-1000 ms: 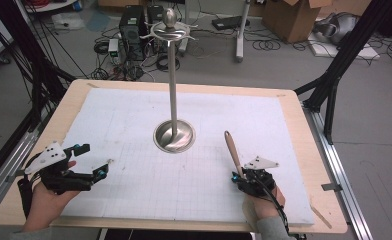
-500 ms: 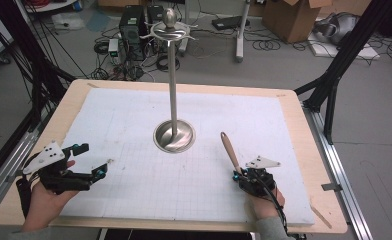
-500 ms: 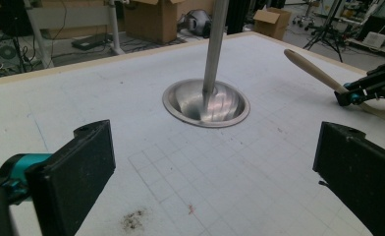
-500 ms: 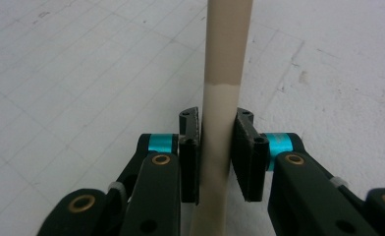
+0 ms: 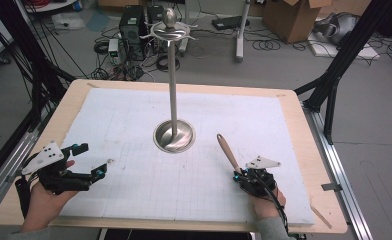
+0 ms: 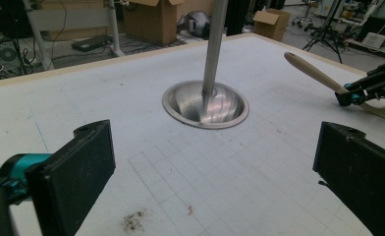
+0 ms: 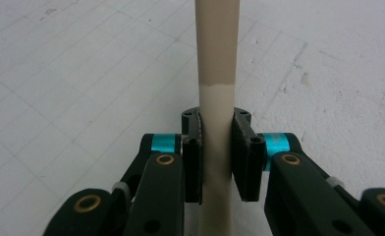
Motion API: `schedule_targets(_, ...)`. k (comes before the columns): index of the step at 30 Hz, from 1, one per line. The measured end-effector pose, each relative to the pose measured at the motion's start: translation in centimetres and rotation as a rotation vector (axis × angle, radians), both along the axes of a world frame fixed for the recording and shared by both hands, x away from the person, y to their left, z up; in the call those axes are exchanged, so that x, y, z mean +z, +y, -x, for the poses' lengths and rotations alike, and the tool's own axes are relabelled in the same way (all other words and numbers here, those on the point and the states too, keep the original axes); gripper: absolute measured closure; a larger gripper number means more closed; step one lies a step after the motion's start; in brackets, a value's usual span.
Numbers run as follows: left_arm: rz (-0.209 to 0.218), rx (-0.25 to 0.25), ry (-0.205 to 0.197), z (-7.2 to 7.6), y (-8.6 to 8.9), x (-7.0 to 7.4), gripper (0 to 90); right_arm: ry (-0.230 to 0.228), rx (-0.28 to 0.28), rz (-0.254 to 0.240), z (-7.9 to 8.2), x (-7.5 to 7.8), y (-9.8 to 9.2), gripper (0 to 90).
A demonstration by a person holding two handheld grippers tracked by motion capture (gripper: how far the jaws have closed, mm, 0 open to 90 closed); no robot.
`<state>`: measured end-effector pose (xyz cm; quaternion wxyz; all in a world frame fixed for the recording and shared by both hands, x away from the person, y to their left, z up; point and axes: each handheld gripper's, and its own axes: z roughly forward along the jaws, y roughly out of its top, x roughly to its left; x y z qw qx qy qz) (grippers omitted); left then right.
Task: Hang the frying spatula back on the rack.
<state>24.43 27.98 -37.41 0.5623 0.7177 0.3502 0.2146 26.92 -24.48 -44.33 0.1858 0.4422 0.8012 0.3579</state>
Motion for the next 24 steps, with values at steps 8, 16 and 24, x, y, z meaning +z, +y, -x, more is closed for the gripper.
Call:
schedule_targets(8, 0.004, 0.0, -0.001, 0.0, 0.0, 0.0, 2.6, -0.012, 0.014, -0.002, 0.2, 0.4, -0.2, 77.2)
schedule_targets(16, 0.005, -0.002, -0.002, 0.0, 0.1, 0.0, 2.6, -0.038, 0.059, -0.006, 0.1, 1.5, -0.4, 77.2)
schedule_targets(24, 0.006, -0.002, -0.001, 0.0, 0.1, 0.0, 2.6, -0.049, 0.084, -0.052, -0.2, 2.5, -1.1, 77.3)
